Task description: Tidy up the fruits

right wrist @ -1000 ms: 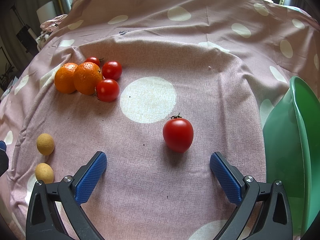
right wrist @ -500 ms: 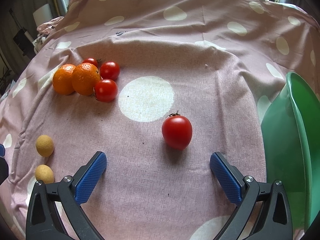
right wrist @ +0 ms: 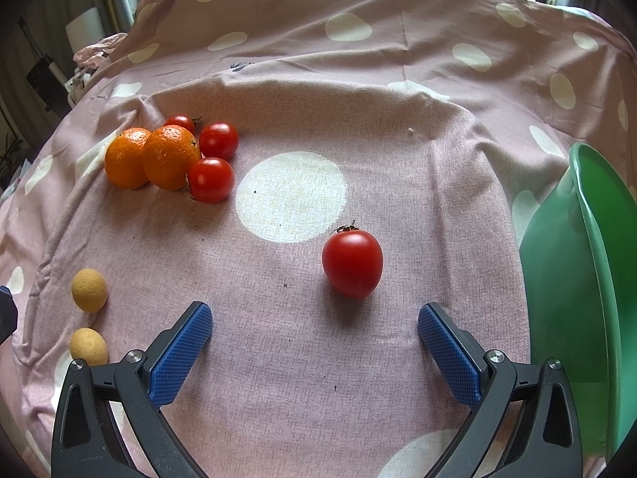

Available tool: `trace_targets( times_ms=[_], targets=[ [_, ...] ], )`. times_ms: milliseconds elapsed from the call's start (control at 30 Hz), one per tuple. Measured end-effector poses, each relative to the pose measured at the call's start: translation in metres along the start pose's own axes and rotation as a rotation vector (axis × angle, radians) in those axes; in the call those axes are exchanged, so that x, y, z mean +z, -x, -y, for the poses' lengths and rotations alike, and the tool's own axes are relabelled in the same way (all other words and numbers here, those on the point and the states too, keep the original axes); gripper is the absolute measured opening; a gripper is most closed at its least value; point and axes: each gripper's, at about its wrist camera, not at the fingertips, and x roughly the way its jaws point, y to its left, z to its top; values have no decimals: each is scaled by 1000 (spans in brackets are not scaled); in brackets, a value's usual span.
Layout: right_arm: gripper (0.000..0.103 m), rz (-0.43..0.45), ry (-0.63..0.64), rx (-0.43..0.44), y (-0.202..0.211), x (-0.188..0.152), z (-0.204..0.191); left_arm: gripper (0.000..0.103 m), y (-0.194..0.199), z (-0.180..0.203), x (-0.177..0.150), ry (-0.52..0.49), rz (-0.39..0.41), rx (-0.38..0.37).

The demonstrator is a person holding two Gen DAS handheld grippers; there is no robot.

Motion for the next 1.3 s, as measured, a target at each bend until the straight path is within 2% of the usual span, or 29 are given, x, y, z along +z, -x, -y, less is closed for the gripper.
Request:
trace_targets(
  times_ms=[1300],
  targets=[
    [102, 0, 0, 0, 0, 0, 0, 102, -2, 1, -1, -13, -1, 26]
  ],
)
